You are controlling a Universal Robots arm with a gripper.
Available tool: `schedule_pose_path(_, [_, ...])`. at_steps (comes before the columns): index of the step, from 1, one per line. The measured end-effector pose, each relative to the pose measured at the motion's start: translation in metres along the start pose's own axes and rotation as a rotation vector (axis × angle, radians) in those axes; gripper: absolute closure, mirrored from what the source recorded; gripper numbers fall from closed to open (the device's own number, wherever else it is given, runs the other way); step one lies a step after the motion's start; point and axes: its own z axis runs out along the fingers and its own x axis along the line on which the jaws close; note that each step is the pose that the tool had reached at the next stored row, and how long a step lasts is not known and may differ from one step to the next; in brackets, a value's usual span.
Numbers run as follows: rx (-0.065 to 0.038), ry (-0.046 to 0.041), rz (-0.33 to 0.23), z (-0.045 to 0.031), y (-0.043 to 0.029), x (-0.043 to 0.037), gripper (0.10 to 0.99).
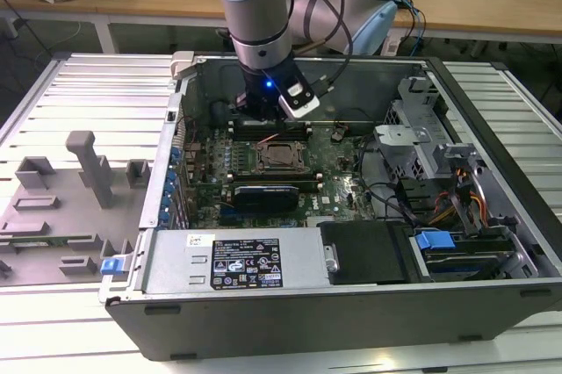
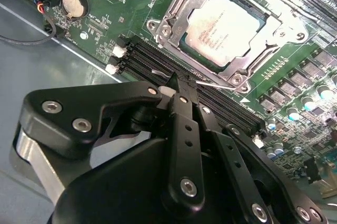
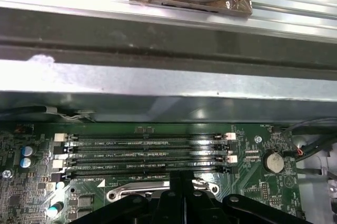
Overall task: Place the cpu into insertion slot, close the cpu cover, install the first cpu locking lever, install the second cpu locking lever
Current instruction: 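Install the first cpu locking lever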
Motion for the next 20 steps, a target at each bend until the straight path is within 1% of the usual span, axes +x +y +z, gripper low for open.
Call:
schedule_pose_path(3, [-0.001, 0.0001, 0.0, 0.0023, 0.0017, 0.0004, 0.98])
schedule_pose_path(6, [0.0, -0.0002, 0.002, 0.0038, 0.006, 0.0006, 0.98])
schedule_pose_path(8, [0.002, -0.0024, 0.01, 0.0042, 0.0064, 0.0007, 0.98])
schedule_pose_path(11, [0.015, -0.0131, 0.059, 0.0056, 0.0061, 0.001, 0.98])
schedule_pose_path(15, [0.027, -0.023, 0.102, 0.0077, 0.0056, 0.0014, 0.98])
schedule_pose_path(16, [0.031, -0.0259, 0.115, 0.0086, 0.0054, 0.0016, 0.98])
schedule_pose_path(17, [0.034, -0.0275, 0.122, 0.0092, 0.0052, 0.0018, 0.98])
schedule_pose_path(20, [0.049, -0.0307, 0.128, 0.0113, 0.0059, 0.0022, 0.98])
